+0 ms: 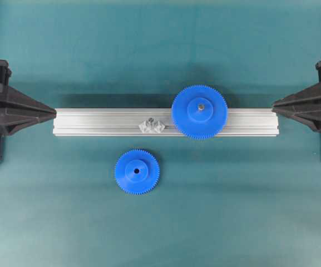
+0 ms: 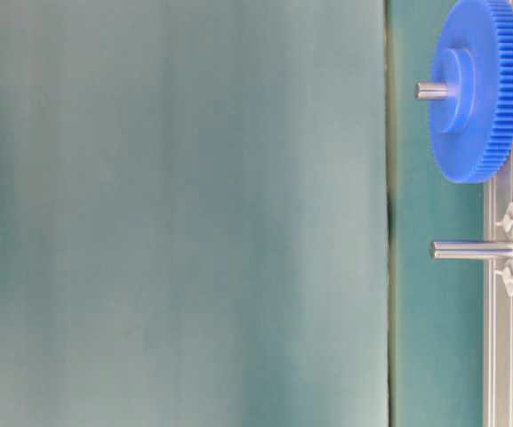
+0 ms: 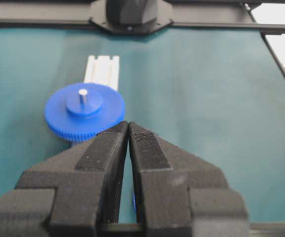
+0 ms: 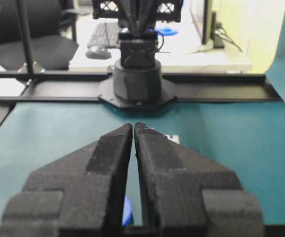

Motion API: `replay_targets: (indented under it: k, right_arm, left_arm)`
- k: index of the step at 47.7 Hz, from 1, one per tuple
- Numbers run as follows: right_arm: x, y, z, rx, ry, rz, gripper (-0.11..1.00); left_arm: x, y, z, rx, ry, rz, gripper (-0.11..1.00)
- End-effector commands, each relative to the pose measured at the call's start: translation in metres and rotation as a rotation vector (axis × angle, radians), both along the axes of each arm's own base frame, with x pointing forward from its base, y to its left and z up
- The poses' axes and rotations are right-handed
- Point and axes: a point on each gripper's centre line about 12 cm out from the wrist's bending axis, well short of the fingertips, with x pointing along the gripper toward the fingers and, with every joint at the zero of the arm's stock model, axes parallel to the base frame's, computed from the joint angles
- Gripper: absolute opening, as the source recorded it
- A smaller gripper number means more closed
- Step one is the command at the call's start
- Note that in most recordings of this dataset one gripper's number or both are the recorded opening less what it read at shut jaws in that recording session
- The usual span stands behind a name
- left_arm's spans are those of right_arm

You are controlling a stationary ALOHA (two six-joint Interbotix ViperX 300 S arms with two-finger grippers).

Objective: Find the location of the shaft and insert the small gear.
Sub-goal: 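Move the left gripper toward the small blue gear on the table, then lower the left gripper over the small blue gear and close on its hub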

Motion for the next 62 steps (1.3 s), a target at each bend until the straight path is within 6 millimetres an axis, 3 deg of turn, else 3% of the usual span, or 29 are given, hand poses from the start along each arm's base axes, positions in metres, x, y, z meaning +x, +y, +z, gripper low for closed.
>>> replay_targets:
  k: [1,4,10,32,40,47,58,62]
  right_arm:
    - [0.003,-0.001,0.004,0.009,-0.002,-0.006,0.16]
    - [0.004,-0.002,-0.005,0.061,0.067,-0.013,0.14]
    - [0.007,-0.001,-0.015,0.141,0.238,-0.013,0.08]
    - [0.03,0.001,-0.04,0.159,0.537,-0.021,0.08]
    - [0.027,-0.001,-0.052,0.161,0.638,-0.034,0.08]
    - [0.027,-0.002,-0.051,0.164,0.645,-0.037,0.08]
    - [0.026,-0.003,-0.055,0.166,0.655,-0.043,0.08]
    - [0.026,-0.003,-0.056,0.167,0.66,-0.043,0.08]
  left_arm:
    - [0.003,-0.005,0.0,-0.031,0.017,-0.028,0.11]
    - [0.005,-0.006,-0.001,-0.062,0.042,-0.036,0.12]
    - [0.013,-0.012,0.001,-0.085,0.091,-0.059,0.0]
    - [0.058,-0.023,-0.012,-0.089,0.433,-0.072,0.0]
    - [0.071,-0.024,-0.023,-0.084,0.54,-0.064,0.03]
    - [0.082,-0.025,-0.033,-0.089,0.593,-0.059,0.22]
    - [0.105,-0.032,-0.051,-0.168,0.67,-0.049,0.84]
    - [0.112,-0.034,-0.063,-0.176,0.708,-0.044,0.89]
